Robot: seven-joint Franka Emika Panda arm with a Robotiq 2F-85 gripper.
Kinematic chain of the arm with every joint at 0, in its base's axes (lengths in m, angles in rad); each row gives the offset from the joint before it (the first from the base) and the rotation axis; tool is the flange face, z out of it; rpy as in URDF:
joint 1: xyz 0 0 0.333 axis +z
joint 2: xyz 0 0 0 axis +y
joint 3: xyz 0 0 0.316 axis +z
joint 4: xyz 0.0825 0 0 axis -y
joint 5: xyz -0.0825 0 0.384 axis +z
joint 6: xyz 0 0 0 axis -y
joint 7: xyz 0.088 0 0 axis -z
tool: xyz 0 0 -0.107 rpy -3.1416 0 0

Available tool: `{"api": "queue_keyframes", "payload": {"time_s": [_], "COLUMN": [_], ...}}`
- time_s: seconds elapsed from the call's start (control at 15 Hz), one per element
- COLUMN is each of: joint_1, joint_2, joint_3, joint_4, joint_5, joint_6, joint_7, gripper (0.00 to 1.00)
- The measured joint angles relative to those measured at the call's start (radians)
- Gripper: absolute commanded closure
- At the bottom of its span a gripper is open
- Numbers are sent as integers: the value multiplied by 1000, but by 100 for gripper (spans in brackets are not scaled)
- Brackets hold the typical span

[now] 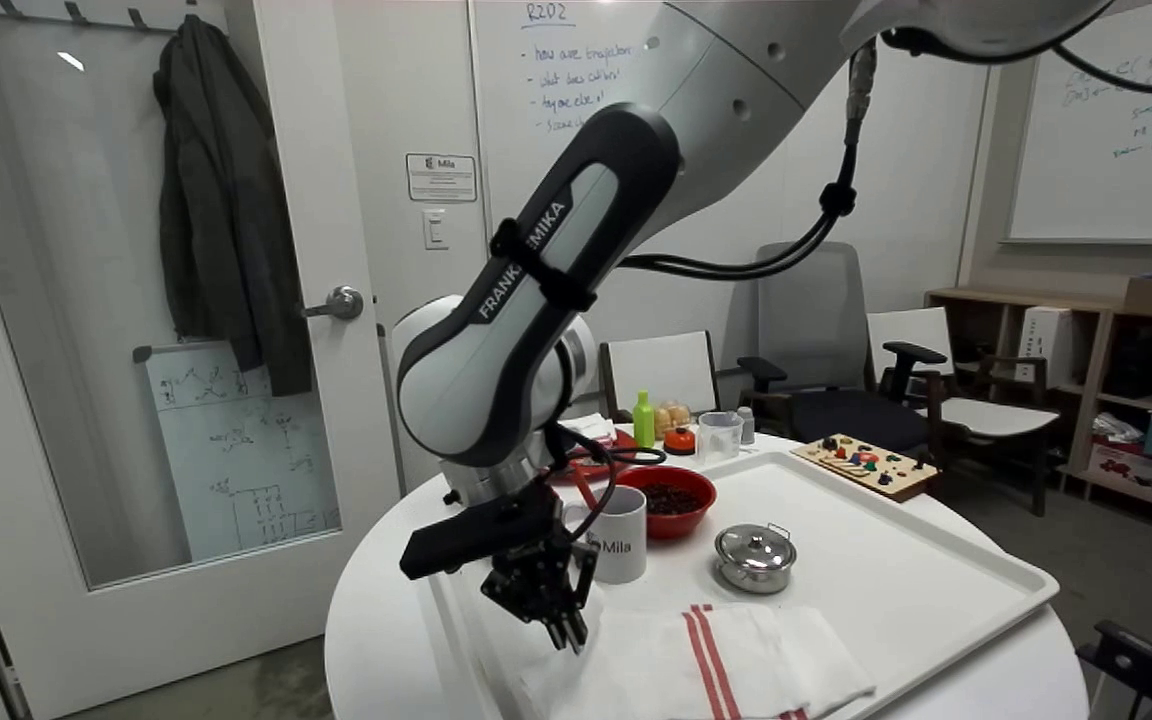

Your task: Fold the white and red towel from left to right

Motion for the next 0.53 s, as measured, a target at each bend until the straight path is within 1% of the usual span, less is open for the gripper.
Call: {"api": "queue_keyframes", "payload": {"time_s": [0.33,0.53], "joint_1": [-8,-18], "joint_2": [-121,-186], "joint_3": [-14,-23], "joint_4": [-214,-309], "joint_5": [12,12], "joint_6": [71,88], "joint_7": [48,48], "gripper": [90,90]}}
